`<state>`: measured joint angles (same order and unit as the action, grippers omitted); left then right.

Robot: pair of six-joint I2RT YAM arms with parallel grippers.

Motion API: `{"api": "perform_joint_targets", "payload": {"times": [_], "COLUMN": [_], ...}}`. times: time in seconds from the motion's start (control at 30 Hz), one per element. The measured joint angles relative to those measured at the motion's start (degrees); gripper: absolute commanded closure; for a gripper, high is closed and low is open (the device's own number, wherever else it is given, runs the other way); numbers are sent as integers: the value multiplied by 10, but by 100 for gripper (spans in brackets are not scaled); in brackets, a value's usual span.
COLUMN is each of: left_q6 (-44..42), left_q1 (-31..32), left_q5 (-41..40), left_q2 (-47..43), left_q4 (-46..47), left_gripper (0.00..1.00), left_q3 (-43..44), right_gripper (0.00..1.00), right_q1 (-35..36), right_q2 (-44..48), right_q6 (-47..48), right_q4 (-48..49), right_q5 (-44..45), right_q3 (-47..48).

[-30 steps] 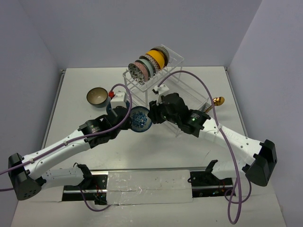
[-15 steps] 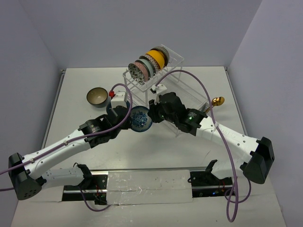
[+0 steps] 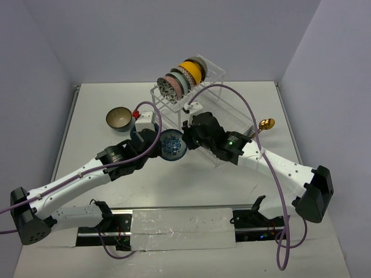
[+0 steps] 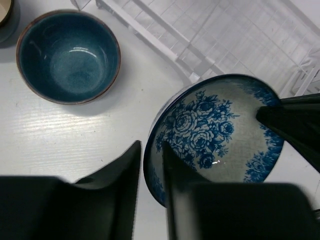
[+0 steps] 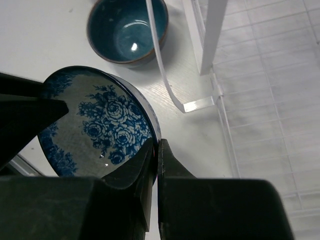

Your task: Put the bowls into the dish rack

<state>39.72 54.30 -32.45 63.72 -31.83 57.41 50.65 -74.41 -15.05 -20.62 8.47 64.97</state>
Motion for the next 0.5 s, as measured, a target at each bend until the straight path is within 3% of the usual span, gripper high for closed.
{"api": "perform_joint_targets", "payload": {"times": [0.03,0.13,0.17,0.23,0.33,0.5], "left_q6": [1,2,3,4,5,4], "left_q1": [0,0,-1,-5,-34,-135], "left_q5": [0,-2,-2,0,23,97], "left_q2": [0,0,-1,-3,-5,-26], "left_q4": [3,14,18,24,27,37], "left_gripper": [52,31,18,7,2,1], "left_q3": [3,18,21,22,22,16], "right_gripper": [100,100,100,100,100,100], "right_q1": [0,1,1,1,1,-2], "right_q2": [0,0,0,0,6,28], "right_q6": [2,11,15,25,47,119], "right_q4": [-5,-26,-35,-47,-56,-67], "right_q5": [8,32,43,66,115,240], "right_q3": [0,2,3,7,7,27]}}
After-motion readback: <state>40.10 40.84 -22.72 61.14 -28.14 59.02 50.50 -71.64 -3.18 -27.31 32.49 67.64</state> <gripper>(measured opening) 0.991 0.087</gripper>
